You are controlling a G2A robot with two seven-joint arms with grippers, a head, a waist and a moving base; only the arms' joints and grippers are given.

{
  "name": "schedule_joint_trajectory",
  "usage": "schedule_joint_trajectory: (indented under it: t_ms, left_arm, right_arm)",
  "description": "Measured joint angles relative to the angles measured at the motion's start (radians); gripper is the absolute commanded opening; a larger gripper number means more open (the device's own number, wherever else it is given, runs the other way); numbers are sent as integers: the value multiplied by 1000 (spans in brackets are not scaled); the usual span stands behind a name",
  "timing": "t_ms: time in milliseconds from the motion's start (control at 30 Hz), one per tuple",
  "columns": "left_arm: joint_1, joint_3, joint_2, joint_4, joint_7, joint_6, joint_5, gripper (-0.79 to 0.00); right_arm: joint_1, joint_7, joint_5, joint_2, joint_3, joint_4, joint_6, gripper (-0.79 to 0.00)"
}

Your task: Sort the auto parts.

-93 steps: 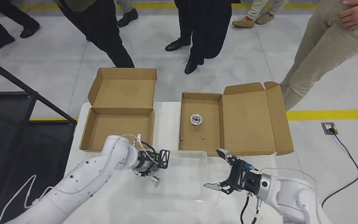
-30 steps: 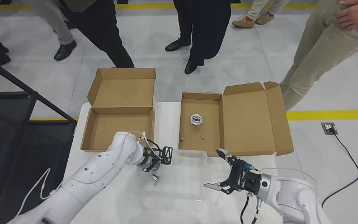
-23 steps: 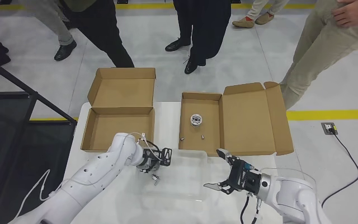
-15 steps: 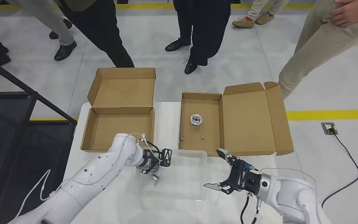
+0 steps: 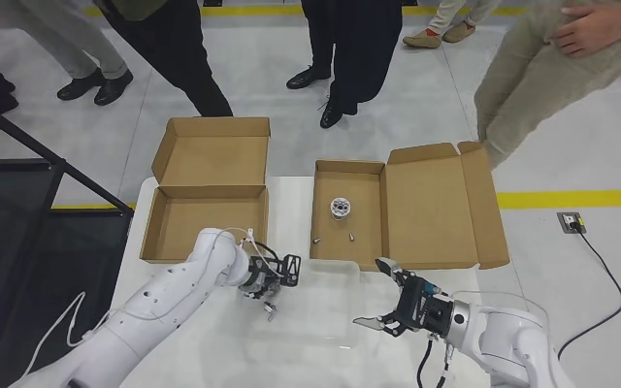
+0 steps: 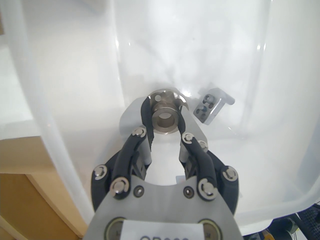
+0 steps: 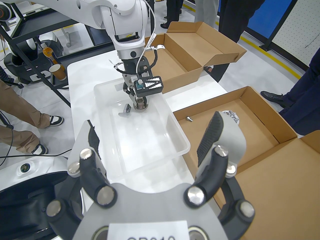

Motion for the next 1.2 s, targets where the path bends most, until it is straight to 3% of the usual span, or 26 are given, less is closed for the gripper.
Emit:
schedule_joint_trajectory:
  t_ms: [400, 633, 933, 1033, 1200]
  left_arm:
    - [48, -97, 106, -166, 126, 0, -83, -785]
    - [102, -185, 198, -264, 334, 0, -115, -785]
    - [192, -283, 302, -297, 686, 0, -41, -785]
    - [210, -310, 320, -298, 748, 0, -6, -785]
    - [210, -309, 319, -298, 745, 0, -8, -785]
  right_arm:
    - [0, 0, 0, 0, 0, 0, 0, 0]
    - [0, 0, 0, 0, 0, 0, 0, 0]
    - [0, 0, 0, 0, 0, 0, 0, 0]
    - [0, 0, 0, 0, 0, 0, 0, 0]
    - [0, 0, 0, 0, 0, 0, 0, 0]
